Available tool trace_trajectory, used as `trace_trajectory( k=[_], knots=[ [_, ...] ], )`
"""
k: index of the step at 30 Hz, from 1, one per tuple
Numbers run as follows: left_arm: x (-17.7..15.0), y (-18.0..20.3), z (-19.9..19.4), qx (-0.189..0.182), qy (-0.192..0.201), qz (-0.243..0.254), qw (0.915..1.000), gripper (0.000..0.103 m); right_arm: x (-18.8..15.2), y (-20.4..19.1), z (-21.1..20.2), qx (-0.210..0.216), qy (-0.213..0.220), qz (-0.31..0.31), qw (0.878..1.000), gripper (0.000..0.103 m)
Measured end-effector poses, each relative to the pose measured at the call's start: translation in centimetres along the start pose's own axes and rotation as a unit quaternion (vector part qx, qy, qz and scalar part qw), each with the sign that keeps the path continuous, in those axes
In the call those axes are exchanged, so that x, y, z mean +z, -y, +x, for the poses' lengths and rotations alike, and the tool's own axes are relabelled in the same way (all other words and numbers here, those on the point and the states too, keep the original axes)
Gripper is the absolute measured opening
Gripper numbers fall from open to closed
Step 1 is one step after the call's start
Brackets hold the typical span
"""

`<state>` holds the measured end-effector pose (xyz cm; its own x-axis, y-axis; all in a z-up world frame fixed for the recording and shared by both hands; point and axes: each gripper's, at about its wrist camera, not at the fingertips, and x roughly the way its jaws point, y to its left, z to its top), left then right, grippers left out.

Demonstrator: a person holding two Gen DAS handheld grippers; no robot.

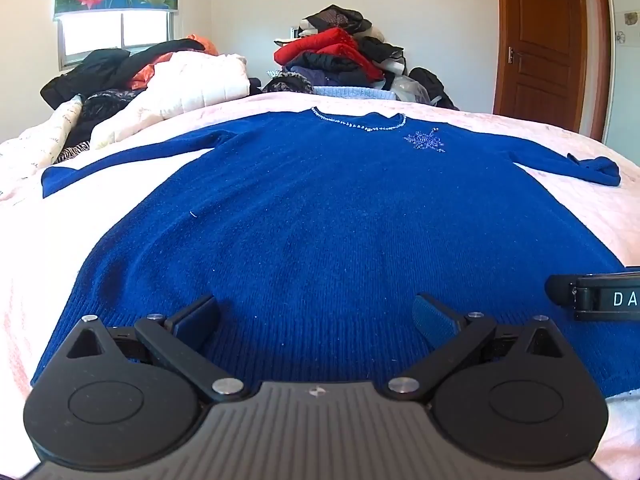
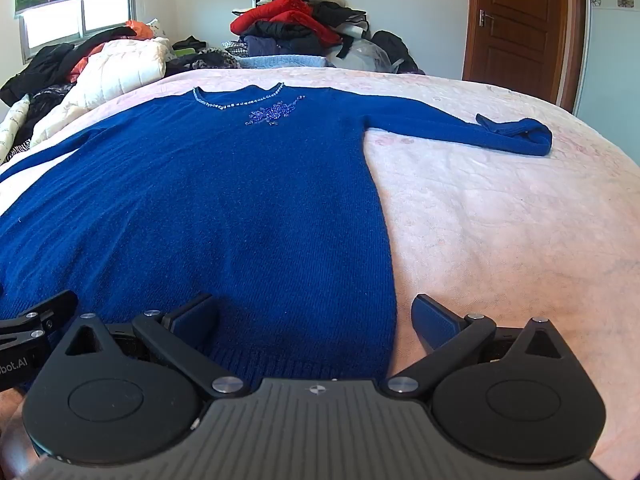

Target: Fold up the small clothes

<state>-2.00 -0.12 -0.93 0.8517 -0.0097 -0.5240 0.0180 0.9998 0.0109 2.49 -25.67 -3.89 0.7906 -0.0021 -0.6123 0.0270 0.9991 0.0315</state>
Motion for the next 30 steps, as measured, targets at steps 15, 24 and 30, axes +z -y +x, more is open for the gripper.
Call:
trace_trajectory(
  k=[15,24,30],
  knots=[
    [-0.16,-0.07,-0.02,-0.001,0.004,0.001,1.0000,0.103,-0.01,-0.03,0.04,0.000,0.000,0.000,1.000,0.103],
    [-0.22,-0.07,0.00,-0.001,0.004,0.001,1.0000,0.103,-0.01,-0.04,0.05,0.000,0.000,0.000,1.000,0.103],
    [-0.25,-0.05,0.01,-0.001,0.005,0.001,1.0000,0.103,-0.02,-0.06,0.03,0.000,0.000,0.000,1.000,0.103]
  ],
)
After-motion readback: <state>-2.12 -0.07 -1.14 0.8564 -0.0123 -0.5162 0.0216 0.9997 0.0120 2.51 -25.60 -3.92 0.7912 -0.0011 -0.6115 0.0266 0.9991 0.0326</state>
